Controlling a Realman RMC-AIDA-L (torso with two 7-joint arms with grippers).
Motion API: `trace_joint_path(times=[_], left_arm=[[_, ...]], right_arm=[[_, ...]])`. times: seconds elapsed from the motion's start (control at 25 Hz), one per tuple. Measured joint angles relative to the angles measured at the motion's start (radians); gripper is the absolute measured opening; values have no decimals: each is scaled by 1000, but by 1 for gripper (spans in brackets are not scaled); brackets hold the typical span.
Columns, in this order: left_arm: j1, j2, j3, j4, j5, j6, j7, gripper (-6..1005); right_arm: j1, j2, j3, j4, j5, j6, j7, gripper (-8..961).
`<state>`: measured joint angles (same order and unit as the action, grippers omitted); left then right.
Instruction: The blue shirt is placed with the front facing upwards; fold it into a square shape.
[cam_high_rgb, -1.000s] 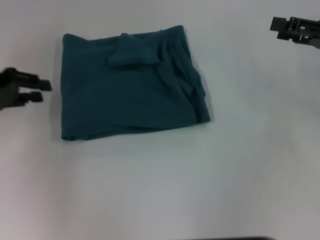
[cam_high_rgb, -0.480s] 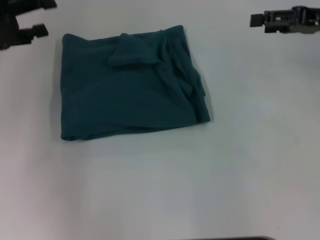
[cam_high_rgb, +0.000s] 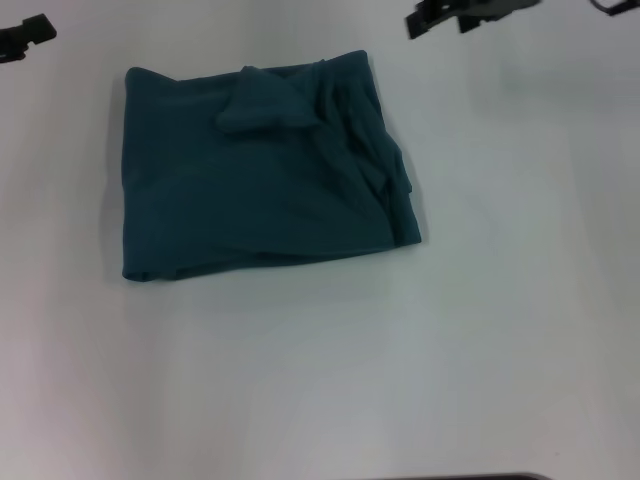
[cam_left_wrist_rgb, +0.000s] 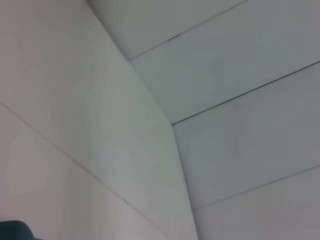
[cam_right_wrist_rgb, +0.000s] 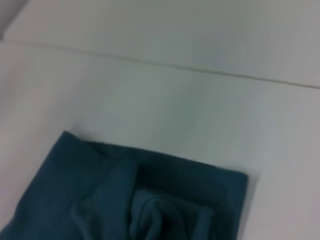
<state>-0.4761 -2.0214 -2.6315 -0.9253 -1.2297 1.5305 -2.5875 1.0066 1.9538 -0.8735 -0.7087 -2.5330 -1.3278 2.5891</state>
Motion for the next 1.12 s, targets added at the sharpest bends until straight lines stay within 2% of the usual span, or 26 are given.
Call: trace_joint_path(times=[0.2, 0.32, 0.64, 0.88, 1.12], left_arm=[[7, 3, -1, -2, -8, 2, 8, 965], [10, 5, -3, -5, -9, 1, 9, 965], [11, 5, -4, -14, -10, 0, 22, 966], [6, -1, -3, -6, -10, -8, 36, 965], [-15, -11, 8, -3, -8, -21, 47, 966]], right_arm=[[95, 53, -71, 61, -93, 84, 112, 868], [132, 73, -90, 137, -104, 142, 149, 867], [169, 133, -94, 239, -93, 291, 185, 867], [176, 137, -95, 330, -41, 419, 189, 862], [176, 137, -96, 357, -33, 458, 199, 849]])
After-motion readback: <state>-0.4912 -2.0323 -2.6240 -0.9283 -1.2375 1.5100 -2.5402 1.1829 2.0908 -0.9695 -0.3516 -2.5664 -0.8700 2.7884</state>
